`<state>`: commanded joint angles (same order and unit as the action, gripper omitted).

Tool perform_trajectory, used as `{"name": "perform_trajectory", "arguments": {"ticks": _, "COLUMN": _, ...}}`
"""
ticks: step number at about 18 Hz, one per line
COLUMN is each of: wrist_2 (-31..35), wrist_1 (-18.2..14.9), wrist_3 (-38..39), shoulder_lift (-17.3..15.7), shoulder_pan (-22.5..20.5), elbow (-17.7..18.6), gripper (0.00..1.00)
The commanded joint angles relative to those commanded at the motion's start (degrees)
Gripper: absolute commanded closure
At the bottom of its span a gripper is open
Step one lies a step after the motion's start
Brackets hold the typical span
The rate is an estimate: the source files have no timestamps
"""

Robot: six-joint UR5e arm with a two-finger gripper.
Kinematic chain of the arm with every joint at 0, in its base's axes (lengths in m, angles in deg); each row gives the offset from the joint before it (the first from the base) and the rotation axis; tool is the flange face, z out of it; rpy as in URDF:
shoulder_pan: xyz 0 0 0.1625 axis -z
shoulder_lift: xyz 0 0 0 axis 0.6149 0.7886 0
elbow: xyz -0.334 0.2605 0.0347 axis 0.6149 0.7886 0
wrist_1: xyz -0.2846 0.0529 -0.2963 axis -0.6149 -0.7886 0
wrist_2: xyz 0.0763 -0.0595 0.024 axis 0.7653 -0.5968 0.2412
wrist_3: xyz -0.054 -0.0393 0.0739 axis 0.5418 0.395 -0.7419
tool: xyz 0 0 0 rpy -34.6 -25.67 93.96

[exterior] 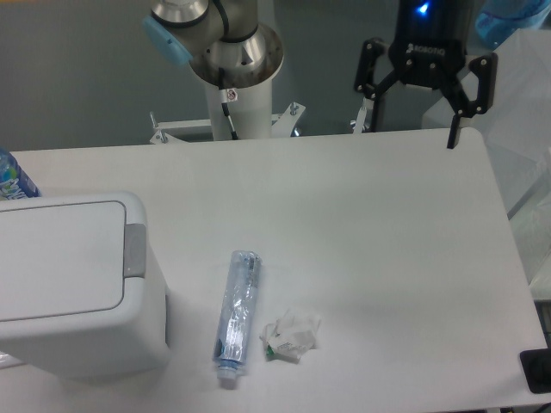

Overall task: Open the trash can
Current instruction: 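Move the open gripper over the table toward the white trash can, then lower the gripper beside the trash can lid's edge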

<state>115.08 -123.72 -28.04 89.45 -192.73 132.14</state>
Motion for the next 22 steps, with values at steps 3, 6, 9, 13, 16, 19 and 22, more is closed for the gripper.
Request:
{"name": "perform_trajectory", "arguments": {"ticks": 3, "wrist_2": -0.1, "wrist_1": 1.4, "wrist_3": 6.4, "shoulder_lift": 0.0, "shoulder_pan": 1.2, "elbow": 0.1, "gripper": 0.00}}
{"name": "perform_trajectory", "arguments": {"ticks": 6, "wrist_2": -1.6, "wrist_1": 1.6, "wrist_3": 9.2, "shoulder_lift": -0.1, "shoulder_pan": 3.8, "elbow": 0.4, "gripper": 0.00}}
{"name": "perform_trajectory", "arguments": {"ticks": 9, "wrist_2": -1.8, "wrist_1": 1.6, "wrist_3": 14.4, "shoulder_lift": -0.5, "shoulder_pan": 5.2, "elbow": 0.7, "gripper": 0.00}}
{"name": "perform_trajectory", "arguments": {"ticks": 13, "wrist_2": -1.6, "wrist_1": 2.1, "wrist_3": 29.9, "shoulder_lift": -0.3, "shoulder_pan": 10.2, "elbow": 1.1, "gripper": 0.00}}
{"name": "perform_trajectory", "arguments": {"ticks": 16, "wrist_2": -1.5, "wrist_1": 4.3, "wrist_3": 32.6, "shoulder_lift": -0.1, "shoulder_pan": 13.5, "elbow": 3.2, "gripper": 0.00}}
{"name": "perform_trajectory", "arguments": {"ticks": 19, "wrist_2": -1.5, "wrist_1": 4.6, "wrist_3": 32.5, "shoulder_lift": 0.1, "shoulder_pan": 16.1, "elbow": 5.4, "gripper": 0.00}}
{"name": "perform_trajectory", "arguments": {"ticks": 22, "wrist_2": -1.5, "wrist_1": 4.6, "wrist_3": 32.1, "shoulder_lift": 1.1, "shoulder_pan": 17.8, "elbow": 5.5, "gripper": 0.00}}
